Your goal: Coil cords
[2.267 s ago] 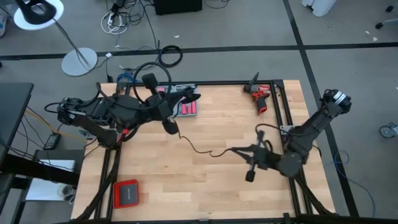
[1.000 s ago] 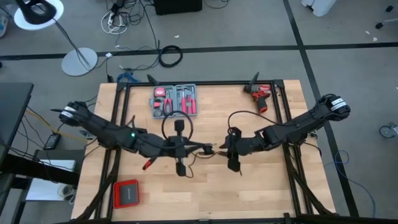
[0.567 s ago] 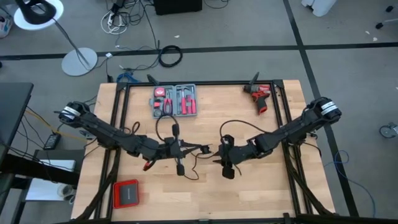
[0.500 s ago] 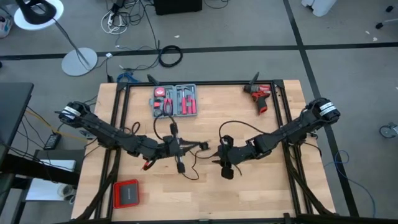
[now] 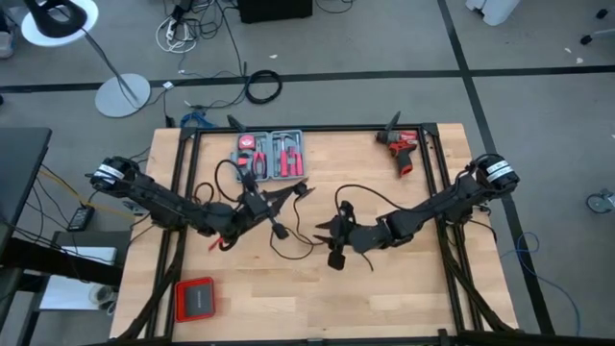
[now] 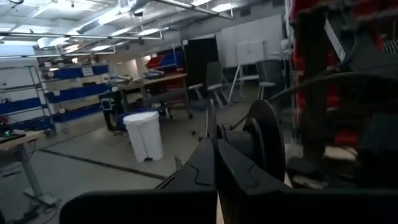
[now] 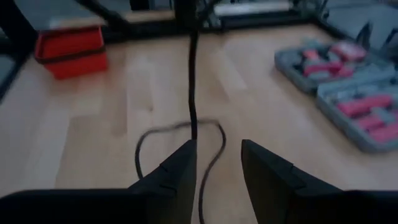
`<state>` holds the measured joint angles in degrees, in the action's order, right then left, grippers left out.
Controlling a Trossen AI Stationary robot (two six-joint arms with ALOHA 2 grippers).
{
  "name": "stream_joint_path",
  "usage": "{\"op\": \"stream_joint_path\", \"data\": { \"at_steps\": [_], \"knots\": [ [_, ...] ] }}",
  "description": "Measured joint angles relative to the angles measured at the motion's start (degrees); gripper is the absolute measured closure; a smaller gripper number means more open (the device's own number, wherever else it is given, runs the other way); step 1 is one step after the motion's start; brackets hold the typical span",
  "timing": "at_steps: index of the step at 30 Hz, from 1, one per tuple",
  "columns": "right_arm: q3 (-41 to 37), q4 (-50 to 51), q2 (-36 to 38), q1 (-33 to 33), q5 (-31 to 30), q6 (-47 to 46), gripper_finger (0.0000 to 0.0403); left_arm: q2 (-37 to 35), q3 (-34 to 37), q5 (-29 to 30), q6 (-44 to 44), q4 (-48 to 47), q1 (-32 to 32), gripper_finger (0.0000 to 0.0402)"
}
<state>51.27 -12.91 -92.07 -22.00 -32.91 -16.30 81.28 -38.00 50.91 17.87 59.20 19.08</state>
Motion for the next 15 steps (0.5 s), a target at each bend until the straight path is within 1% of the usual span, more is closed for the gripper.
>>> {"op": "stream_joint_path", "data": {
  "at_steps": [7,11,13,15],
  "knots": [
    [0.0,-3.9,-0.6,2.4,4.2,2.0,0.0282,0.0,0.0,-3.9,0.6,4.5,-2.3,0.0402],
    [0.0,-4.0,-0.6,3.4,7.4,1.6,0.0289,0.0,0.0,-4.6,2.7,6.7,-3.1,0.0402],
    [0.0,-3.7,-0.6,3.5,8.7,0.3,0.0291,0.0,0.0,-4.9,4.7,9.4,-3.3,0.0402],
    [0.0,-2.8,-0.6,3.5,8.6,-0.3,0.0293,0.0,0.0,-6.2,6.4,13.0,-3.4,0.0402]
  ]
}}
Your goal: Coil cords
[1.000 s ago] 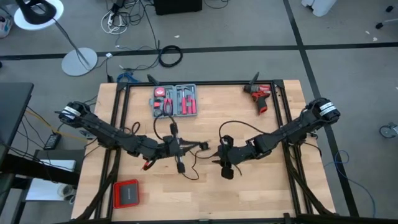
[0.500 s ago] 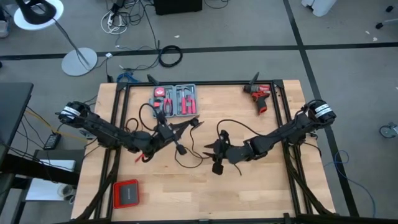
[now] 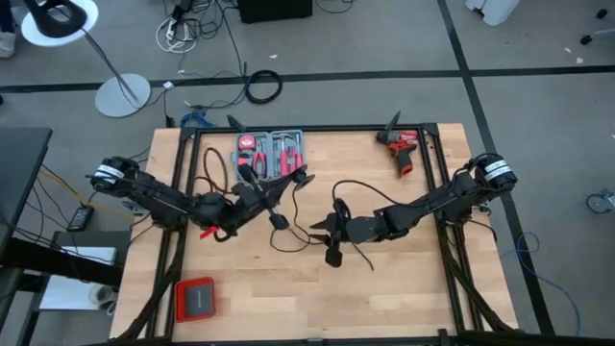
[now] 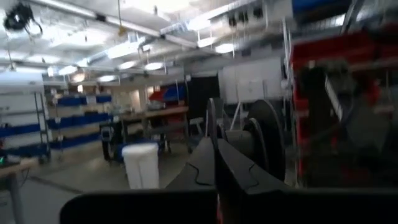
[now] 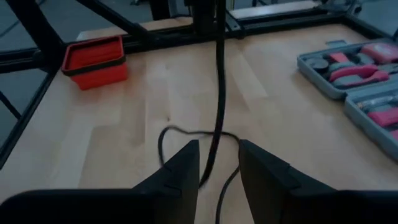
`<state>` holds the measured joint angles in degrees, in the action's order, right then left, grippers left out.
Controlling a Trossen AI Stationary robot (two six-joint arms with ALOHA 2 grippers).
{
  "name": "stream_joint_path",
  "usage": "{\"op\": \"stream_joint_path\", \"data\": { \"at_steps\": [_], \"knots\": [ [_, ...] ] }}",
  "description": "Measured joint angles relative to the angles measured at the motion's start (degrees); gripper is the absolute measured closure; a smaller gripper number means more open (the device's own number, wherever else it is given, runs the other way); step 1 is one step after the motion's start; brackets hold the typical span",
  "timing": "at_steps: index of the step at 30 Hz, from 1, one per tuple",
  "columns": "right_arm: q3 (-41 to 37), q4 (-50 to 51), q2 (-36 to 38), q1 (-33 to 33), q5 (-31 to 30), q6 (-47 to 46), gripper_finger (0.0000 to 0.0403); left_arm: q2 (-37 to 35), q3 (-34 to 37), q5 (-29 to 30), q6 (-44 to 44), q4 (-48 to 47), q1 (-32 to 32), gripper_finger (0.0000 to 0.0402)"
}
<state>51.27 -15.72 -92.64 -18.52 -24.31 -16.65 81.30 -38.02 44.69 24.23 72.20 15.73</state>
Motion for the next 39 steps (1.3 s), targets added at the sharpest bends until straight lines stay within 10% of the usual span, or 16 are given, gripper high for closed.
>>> {"op": "stream_joint_path", "data": {
  "at_steps": [39],
  "knots": [
    [2.3,-13.1,-7.6,1.6,9.6,-6.7,0.0302,0.0,-0.1,-4.3,7.1,6.9,-0.4,0.0402]
  ]
}}
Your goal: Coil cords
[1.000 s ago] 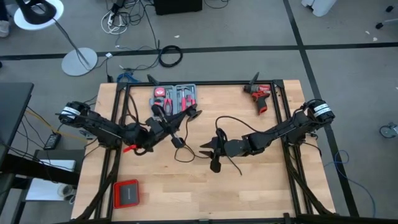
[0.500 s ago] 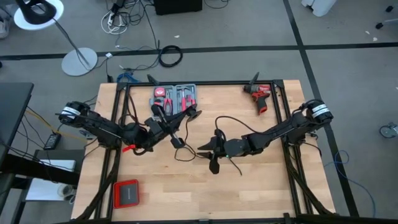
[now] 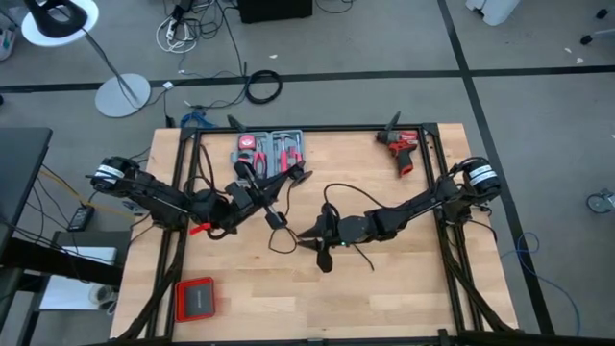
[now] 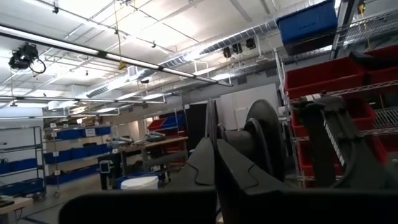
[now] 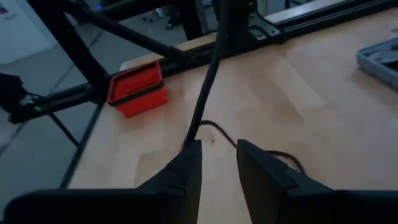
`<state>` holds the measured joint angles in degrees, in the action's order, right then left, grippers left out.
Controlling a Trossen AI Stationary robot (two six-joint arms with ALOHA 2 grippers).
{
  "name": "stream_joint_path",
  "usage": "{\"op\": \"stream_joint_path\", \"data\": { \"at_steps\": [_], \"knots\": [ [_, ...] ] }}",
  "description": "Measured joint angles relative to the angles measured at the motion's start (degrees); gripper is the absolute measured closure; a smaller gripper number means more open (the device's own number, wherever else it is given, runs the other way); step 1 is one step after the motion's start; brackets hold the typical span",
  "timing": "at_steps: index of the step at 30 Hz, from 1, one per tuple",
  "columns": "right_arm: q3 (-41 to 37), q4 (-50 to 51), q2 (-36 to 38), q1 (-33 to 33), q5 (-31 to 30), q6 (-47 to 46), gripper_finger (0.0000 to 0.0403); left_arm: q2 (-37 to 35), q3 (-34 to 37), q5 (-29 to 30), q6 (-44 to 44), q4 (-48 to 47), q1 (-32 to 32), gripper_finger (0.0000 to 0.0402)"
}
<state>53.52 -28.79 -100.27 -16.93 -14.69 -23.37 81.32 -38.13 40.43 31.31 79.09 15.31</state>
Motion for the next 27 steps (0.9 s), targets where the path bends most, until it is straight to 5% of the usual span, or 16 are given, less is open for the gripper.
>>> {"op": "stream_joint_path", "data": {
  "at_steps": [10,27],
  "knots": [
    [0.0,0.3,0.0,-0.1,4.8,-1.5,0.0304,0.0,0.0,0.0,0.0,-0.8,0.0,0.0402],
    [0.0,-2.0,0.0,0.9,1.8,0.5,0.0305,0.0,0.1,0.0,0.0,-0.7,0.1,0.0402]
  ]
}}
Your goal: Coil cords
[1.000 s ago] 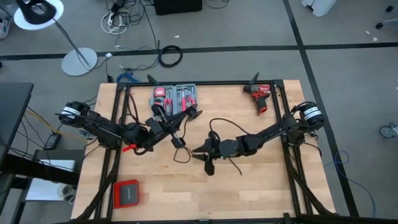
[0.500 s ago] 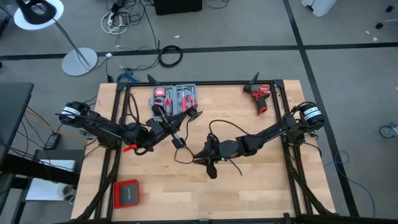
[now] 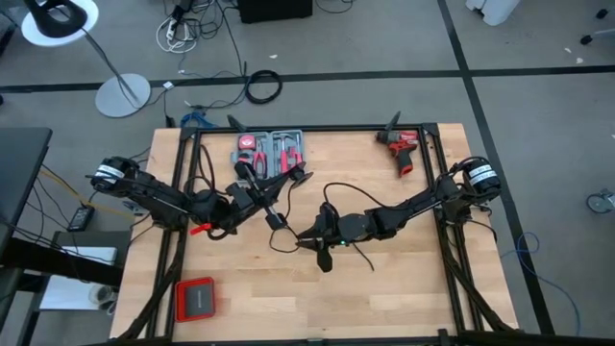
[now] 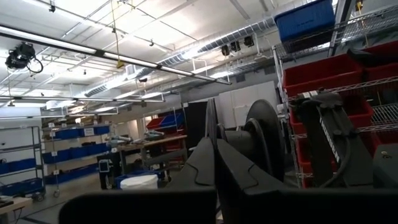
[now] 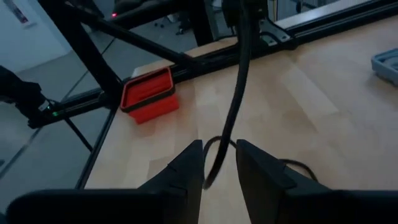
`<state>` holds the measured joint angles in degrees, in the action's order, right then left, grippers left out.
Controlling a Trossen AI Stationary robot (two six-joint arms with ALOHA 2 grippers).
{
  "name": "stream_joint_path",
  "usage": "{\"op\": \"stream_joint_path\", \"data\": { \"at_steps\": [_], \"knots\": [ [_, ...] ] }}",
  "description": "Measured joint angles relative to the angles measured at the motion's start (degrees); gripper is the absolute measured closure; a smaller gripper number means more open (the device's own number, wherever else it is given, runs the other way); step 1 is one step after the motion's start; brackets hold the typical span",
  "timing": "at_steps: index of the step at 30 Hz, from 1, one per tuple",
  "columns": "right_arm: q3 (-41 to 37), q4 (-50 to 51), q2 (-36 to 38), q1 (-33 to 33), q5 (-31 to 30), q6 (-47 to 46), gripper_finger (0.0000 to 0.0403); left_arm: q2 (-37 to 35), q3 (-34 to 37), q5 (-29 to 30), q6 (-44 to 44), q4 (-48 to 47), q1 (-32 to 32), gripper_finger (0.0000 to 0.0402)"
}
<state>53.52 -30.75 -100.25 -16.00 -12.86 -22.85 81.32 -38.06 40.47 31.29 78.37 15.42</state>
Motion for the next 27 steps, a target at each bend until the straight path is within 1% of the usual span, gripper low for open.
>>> {"op": "stream_joint_path", "data": {
  "at_steps": [5,8,10,12,14,19,22,24,27],
  "knots": [
    [0.0,-0.2,0.0,1.0,-0.5,0.1,0.0311,0.0,0.0,0.0,0.0,0.0,0.0,0.0402],
    [0.0,-0.2,0.0,1.8,-0.5,0.5,0.0324,0.0,0.0,0.0,0.0,0.0,0.0,0.0402],
    [0.0,-0.2,0.0,2.2,-0.4,0.5,0.0344,0.0,0.0,0.0,0.0,0.0,0.0,0.0402],
    [0.0,-0.2,0.0,2.7,0.2,0.8,0.0377,0.0,0.0,0.0,0.0,0.0,0.0,0.0402],
    [0.0,-0.3,0.0,2.9,1.1,1.7,0.0392,0.0,0.0,0.0,0.0,0.0,0.0,0.0402],
    [0.0,-0.1,0.4,2.8,1.6,2.9,0.0397,0.0,0.0,0.0,0.0,-0.3,0.0,0.0402],
    [-0.1,0.4,2.5,2.9,2.9,3.9,0.0398,0.0,0.0,0.3,0.1,-1.2,0.0,0.0402],
    [0.0,2.9,4.6,2.7,3.7,4.9,0.0399,0.0,0.0,0.9,0.2,-2.9,0.0,0.0402],
    [-0.1,9.0,8.3,2.1,2.9,6.8,0.04,0.0,0.0,1.8,1.5,-6.7,0.0,0.0402]
  ]
}}
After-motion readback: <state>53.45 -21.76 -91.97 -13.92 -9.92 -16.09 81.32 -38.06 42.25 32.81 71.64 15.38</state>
